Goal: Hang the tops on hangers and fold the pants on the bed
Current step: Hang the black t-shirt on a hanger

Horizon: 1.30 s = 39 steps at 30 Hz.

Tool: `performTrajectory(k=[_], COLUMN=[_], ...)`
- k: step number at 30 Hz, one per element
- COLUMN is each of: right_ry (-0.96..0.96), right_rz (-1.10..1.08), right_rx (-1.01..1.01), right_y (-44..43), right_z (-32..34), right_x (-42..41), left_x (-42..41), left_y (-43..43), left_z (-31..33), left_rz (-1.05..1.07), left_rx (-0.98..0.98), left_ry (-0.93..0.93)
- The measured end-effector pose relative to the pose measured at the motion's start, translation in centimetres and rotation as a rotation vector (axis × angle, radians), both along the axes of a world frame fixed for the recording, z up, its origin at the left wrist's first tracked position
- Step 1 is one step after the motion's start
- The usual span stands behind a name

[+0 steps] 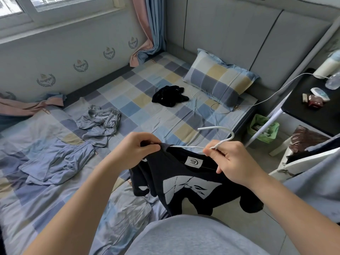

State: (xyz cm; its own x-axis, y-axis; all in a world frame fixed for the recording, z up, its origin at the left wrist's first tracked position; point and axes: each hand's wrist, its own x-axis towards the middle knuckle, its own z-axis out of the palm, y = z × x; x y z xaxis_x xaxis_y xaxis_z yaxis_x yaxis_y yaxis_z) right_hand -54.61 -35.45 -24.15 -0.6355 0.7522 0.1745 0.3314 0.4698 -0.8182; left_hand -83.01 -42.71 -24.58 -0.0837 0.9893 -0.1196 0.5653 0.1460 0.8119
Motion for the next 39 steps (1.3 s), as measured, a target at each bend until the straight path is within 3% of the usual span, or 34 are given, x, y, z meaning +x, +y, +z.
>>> performTrajectory(k=[6,11,16,20,23,33,39], right_ry=[-0.02,-0.04,-0.171,-0.441,-0.513,-0.307,-0.105], right_rz=[-0.03,-0.047,-0.002,0.01,-0.038,-0.411,-0.34], right_rx=[-0.06,-0.08,0.01,-0.354,-0.383,-0.139,-0.342], right_y=[0.4,0.9,2.7,4.8,5.6,5.1,6.1], right_z=[0.5,-0.3,-0.9,-3.0,-4.4,-3.3,-2.2], right_x=[-0.9,-1.9,-0.9,2.2,4.0,1.9,2.2], left_x=[1.0,1.1,0.8,-1.5,-3.4,-5.7,-5.9], left_y=[-0.8,-0.9,-1.6,-2.2,-2.9,-3.8,-3.7], left_z=[-0.8,-1.9,-2.7,-1.5,-0.2,-0.8,-1.0], left_rz=[0.106,-0.017,0.08,0.215,0.288,0.346,0.383], left_rx=[0.279,0.328,0.374,0.443,0.462,0.3,0.282], left_ry=[0.1,0.273,0.285,0.289,0.267,0.233,0.196])
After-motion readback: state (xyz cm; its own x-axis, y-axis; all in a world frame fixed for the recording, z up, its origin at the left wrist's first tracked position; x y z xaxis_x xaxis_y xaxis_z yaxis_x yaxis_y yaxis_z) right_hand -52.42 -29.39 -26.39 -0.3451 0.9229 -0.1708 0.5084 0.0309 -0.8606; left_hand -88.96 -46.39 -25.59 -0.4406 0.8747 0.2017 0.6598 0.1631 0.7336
